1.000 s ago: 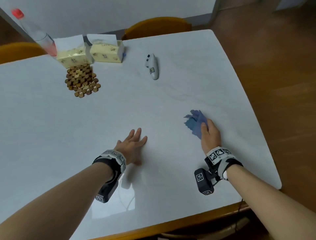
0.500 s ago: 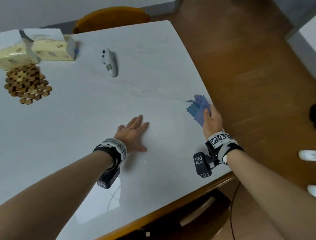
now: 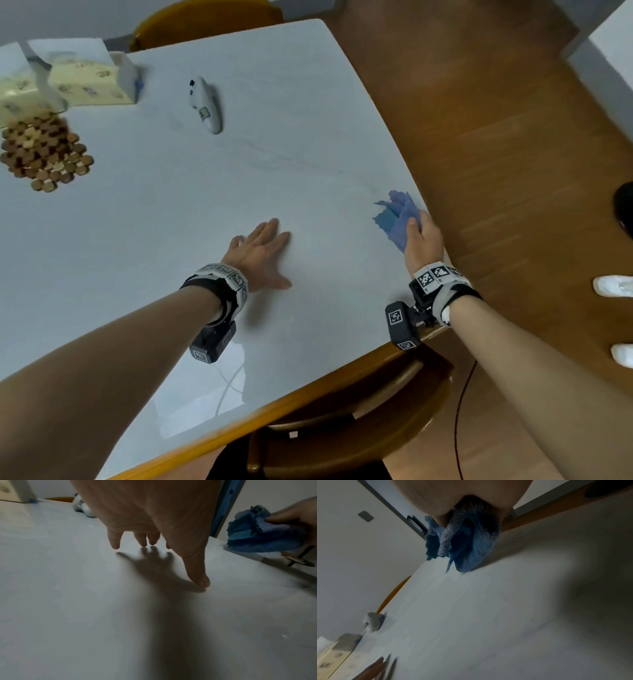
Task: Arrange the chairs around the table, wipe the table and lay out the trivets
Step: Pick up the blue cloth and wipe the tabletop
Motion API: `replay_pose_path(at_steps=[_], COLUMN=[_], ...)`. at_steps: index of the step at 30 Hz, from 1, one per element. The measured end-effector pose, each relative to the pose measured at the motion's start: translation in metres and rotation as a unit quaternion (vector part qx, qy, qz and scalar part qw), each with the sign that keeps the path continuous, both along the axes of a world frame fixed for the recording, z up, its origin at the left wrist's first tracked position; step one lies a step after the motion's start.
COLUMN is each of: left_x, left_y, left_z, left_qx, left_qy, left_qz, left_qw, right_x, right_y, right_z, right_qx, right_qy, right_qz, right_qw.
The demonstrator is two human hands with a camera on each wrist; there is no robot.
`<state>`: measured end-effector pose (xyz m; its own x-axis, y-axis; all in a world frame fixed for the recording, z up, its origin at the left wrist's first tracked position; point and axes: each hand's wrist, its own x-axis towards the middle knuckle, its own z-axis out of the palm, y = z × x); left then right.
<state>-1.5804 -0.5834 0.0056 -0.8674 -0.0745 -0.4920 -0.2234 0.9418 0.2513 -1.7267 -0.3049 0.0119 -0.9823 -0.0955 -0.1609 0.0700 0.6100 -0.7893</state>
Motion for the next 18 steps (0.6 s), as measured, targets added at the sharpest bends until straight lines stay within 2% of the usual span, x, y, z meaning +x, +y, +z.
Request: replay_pose_path(at_steps=[5, 12, 15, 18], left_x=[0.038, 0.012, 0.0, -0.009], left_y=[-0.015, 0.034, 0.06, 0.072], left_z=[0.0, -0.004, -0.007, -0.013], left_qx=[-0.002, 0.019, 0.01, -0.03], left_qy=[-0.019, 0.022, 0.001, -0.029], left_qz=[0.034, -0.028, -0.055, -0.066], left_qw=[0.999, 0.999, 0.998, 0.997], right_x=[0.012, 0.009, 0.023, 0.044], right_y=[-0.008, 0.06, 0.079, 0.083], right_z=[0.003, -0.002, -0.024, -0.05], right_qx=[0.013, 0.095, 0.12, 0.163], right_qy=[0.018, 0.045, 0.04, 0.082], right_qz=[0.07, 0.068, 0.139, 0.238], right_qw=[0.997, 0.992, 0.982, 0.954])
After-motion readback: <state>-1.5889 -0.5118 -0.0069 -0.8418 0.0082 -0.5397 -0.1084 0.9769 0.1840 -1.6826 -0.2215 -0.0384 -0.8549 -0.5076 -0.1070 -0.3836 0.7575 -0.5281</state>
